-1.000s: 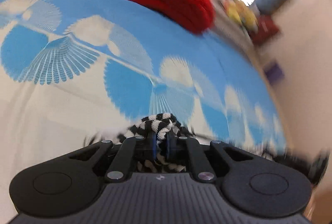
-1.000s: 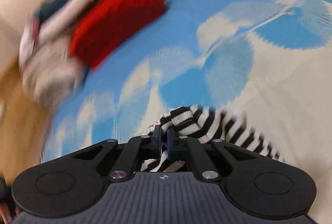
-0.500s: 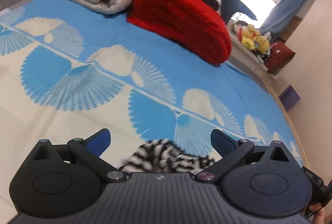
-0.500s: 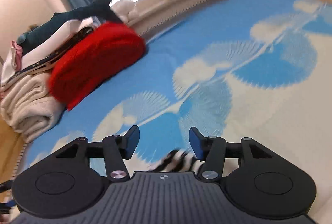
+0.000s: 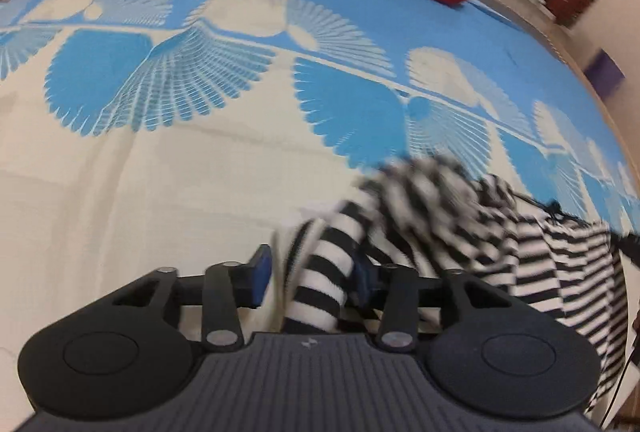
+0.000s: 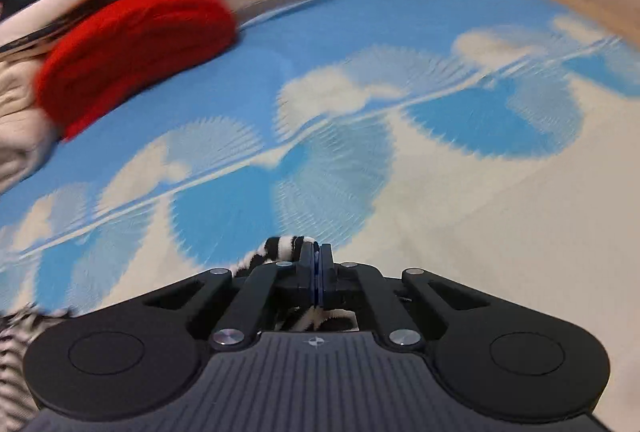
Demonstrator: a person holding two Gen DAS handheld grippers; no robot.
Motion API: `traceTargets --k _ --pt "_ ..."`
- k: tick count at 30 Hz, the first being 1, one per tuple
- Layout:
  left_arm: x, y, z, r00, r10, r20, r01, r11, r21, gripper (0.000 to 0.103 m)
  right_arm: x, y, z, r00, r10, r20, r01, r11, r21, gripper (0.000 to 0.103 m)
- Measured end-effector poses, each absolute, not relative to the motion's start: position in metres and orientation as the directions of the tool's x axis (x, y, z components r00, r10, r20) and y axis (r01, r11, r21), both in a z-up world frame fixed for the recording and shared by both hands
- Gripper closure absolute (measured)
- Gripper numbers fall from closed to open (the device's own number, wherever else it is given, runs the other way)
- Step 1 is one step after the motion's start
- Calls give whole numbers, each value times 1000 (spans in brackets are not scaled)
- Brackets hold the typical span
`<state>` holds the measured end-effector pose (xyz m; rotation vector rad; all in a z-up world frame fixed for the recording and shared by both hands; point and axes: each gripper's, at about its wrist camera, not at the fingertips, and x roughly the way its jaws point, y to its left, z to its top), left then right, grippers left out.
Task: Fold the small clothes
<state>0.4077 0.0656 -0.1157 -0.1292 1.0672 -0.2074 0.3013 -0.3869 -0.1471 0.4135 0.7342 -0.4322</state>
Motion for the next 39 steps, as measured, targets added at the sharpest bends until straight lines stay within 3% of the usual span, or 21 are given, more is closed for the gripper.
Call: traceTargets --k 1,4,6,8,11,19,23,27,28,29,30,31,35,39 --pt "410 67 -117 466 -220 -857 91 975 -200 36 304 -389 -155 645 -232 -729 519 833 194 103" --pt "408 63 -115 493 -175 -852 98 985 -145 20 308 -387 -166 633 -201 -747 503 840 201 96" --pt "403 63 -110 509 -156 -846 105 987 -119 19 306 -380 -157 644 -209 -736 472 866 167 86" --pt "398 65 -105 503 -173 -847 113 985 -134 18 298 -382 -144 672 -208 -711 460 870 180 66" --pt "380 68 -98 501 -194 -844 148 979 -137 15 276 -389 -129 697 -171 -696 434 874 219 52" --pt "302 76 -84 487 -190 -853 181 977 -114 13 168 -377 -114 709 -63 -703 351 896 273 40" --pt "266 78 -84 474 -166 -865 165 981 -98 9 119 -351 -124 697 -50 -715 307 922 235 33" --pt "259 71 -106 438 -116 -891 122 990 -69 8 111 -333 -139 639 -62 -766 292 942 167 32" --pt "260 70 -111 436 -108 -893 113 991 -65 17 113 -331 -142 633 -69 -771 282 948 147 33" --pt "259 69 -114 449 -114 -886 119 991 -68 33 115 -329 -145 627 -74 -775 278 951 134 45" --pt "259 67 -115 453 -151 -878 149 985 -92 87 115 -328 -147 626 -59 -778 262 955 139 66" --pt "257 66 -112 446 -165 -880 160 982 -103 92 115 -328 -146 629 -45 -776 248 958 145 87" --pt "236 78 -82 538 -180 -823 210 975 -76 93 99 -354 -123 735 -52 -676 287 927 241 92" --pt "238 101 -97 496 -210 -842 204 971 -122 94 99 -392 -128 726 -41 -686 370 865 339 97"
